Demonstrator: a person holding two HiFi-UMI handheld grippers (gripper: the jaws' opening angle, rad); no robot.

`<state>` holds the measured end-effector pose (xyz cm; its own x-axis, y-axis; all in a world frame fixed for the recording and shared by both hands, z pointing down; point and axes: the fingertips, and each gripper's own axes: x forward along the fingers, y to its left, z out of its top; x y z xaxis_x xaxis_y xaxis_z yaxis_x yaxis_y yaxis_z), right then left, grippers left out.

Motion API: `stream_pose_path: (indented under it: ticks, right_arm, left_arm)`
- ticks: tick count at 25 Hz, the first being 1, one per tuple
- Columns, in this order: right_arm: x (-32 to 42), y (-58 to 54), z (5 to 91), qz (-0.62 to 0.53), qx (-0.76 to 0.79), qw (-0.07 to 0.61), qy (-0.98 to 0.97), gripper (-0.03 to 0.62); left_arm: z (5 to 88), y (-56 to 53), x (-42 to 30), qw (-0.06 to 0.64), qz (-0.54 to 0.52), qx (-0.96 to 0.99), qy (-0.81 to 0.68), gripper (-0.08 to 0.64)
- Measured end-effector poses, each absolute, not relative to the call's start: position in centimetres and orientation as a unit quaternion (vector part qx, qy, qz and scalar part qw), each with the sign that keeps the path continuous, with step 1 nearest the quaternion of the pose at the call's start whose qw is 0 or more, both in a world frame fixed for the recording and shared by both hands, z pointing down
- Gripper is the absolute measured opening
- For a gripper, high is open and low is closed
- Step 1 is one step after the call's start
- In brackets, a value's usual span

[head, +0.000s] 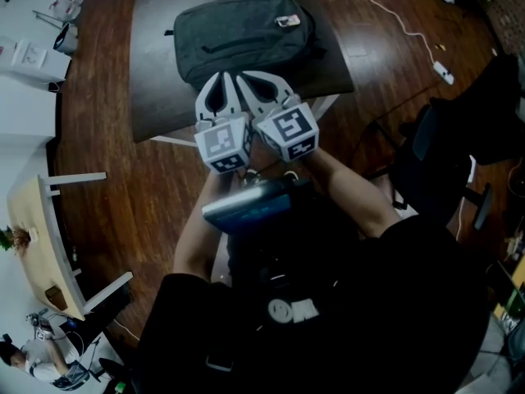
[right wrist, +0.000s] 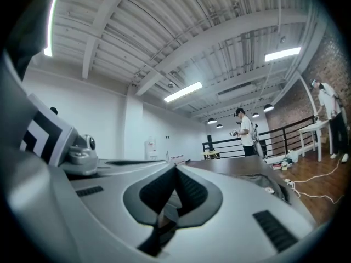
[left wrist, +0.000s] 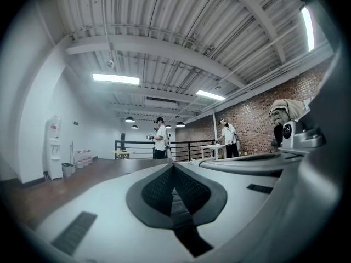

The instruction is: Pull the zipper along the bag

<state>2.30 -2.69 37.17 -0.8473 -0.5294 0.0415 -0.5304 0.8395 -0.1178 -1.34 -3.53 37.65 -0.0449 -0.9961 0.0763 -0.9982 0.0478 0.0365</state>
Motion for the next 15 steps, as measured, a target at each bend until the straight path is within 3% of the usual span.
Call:
stream_pose_path:
  ticks: [15]
  right_arm:
    - [-1.7, -8.1, 39.5, 0.083, 0.288, 0.028, -0.954, 0.005]
  left_arm:
    - [39.7, -8.9, -5.4, 0.066, 0.013, 0.694, -0.717, 0.002]
